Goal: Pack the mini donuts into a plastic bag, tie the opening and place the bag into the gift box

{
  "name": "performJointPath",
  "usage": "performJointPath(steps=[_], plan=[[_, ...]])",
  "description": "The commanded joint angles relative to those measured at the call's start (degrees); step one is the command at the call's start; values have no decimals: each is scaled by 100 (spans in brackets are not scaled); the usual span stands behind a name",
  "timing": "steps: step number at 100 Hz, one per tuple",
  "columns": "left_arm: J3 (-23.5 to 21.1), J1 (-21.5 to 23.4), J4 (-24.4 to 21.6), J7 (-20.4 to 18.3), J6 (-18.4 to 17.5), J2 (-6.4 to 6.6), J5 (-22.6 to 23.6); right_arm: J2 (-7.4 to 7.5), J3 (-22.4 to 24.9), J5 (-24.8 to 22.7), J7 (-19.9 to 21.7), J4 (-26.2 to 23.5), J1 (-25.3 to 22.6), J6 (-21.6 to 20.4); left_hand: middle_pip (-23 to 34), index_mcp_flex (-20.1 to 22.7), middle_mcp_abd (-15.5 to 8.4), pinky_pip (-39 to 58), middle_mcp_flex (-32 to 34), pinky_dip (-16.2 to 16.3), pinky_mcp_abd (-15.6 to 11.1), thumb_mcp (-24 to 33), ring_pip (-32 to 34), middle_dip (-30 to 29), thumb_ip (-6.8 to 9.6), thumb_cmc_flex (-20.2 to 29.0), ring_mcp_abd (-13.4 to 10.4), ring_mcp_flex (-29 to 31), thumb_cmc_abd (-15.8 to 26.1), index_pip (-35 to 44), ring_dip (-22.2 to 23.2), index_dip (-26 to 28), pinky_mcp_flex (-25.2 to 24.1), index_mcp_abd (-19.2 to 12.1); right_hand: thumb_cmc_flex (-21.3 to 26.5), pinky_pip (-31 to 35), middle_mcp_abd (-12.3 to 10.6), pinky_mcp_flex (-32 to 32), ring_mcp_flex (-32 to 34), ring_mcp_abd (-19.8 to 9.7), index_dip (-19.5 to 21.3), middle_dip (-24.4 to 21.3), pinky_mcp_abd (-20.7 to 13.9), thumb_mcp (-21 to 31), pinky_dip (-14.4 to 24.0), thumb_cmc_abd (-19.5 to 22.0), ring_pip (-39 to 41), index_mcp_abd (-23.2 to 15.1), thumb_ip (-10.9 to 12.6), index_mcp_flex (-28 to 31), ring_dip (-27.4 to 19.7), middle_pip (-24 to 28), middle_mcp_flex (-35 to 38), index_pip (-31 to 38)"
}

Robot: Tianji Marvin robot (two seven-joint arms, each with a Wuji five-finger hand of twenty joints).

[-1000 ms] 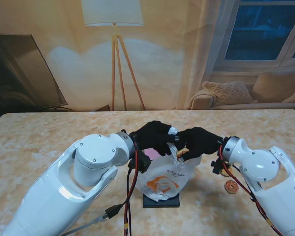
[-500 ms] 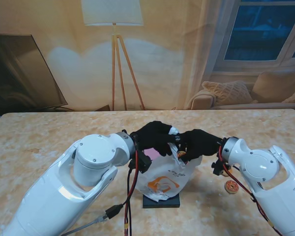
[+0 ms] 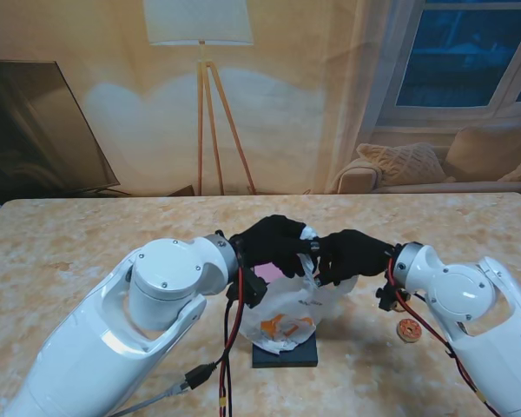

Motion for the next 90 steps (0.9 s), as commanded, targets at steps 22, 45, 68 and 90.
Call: performJointPath(steps=[22,45,68,90], plan=[[-14,37,-75,-72,30,-18,-19,-19,151,-36,26,-123,-176,9,36,52,-16,140,-51,144,-121,-35,125,42,-77,186,20,-20,10,136,117,38,13,-114,-109,134,-6,-166,-133,15,225,12,62,-175,69,158,14,-58,157,-65,61,85,-263,-186],[-34,56,-59,-59,54,-20,-11,-73,635,0,-229,-379,-560,-9,40,58,-11,138,-42,141,-121,-34,129,44,-81,186,11,-16,10,140,118,40,13,-114,123,160,-44,-400,-384,12,288,228,109,-671,108,478,221,-280,173,-316,153,207,-544,70],[-44,62,-48,-65,57,-17,-6,-184,1387,181,-688,-745,-1237,-13,40,59,-15,138,-43,141,-121,-36,129,45,-82,186,14,-15,10,140,118,41,13,-119,163,245,-28,-555,-531,-18,240,437,170,-899,188,701,477,-194,282,-448,212,293,-731,-55],[-5,36,-6,-28,95,-39,-6,-343,1536,998,-1110,-785,-1384,239,38,66,-13,128,-48,134,-109,-36,128,44,-83,186,15,-19,8,141,119,41,13,-114,348,-77,176,-906,-904,168,257,384,153,-953,76,834,140,-60,339,-625,24,-1,-1105,-182]])
